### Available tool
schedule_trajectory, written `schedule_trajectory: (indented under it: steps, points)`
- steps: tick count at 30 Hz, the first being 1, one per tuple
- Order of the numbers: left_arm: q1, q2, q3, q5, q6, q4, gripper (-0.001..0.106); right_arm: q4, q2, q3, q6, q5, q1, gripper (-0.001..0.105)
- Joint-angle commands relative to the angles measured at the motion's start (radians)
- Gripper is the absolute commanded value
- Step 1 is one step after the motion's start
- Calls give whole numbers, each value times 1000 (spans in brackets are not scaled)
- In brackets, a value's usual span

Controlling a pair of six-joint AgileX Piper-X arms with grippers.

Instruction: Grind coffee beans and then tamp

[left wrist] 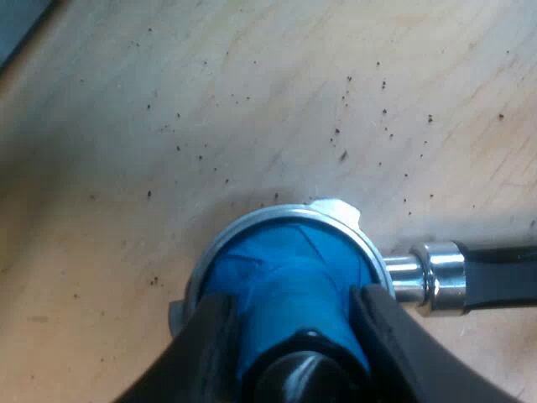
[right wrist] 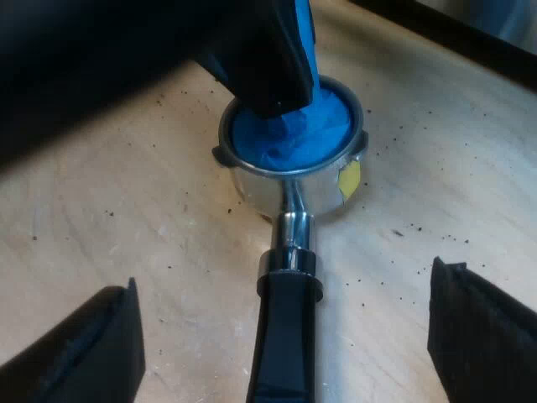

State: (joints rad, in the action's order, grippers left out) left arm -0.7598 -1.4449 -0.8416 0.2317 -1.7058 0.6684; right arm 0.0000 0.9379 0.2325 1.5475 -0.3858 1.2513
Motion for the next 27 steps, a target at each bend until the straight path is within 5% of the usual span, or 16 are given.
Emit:
schedule_trajectory:
  steps: [1, 8, 15, 27]
  points:
    - [-2, 6, 4, 3, 5, 19, 0, 0, -6, -2, -4, 8, 0, 71]
    - [-2, 208, 4, 16, 5, 89, 0, 0, -6, 17, -48, 24, 0, 71]
    - [31, 298, 4, -28, 14, 185, 0, -25, -6, 69, -15, 46, 0, 71]
    - [282, 300, 9, -51, 75, 234, 0, -73, 35, 135, 68, 122, 0, 71]
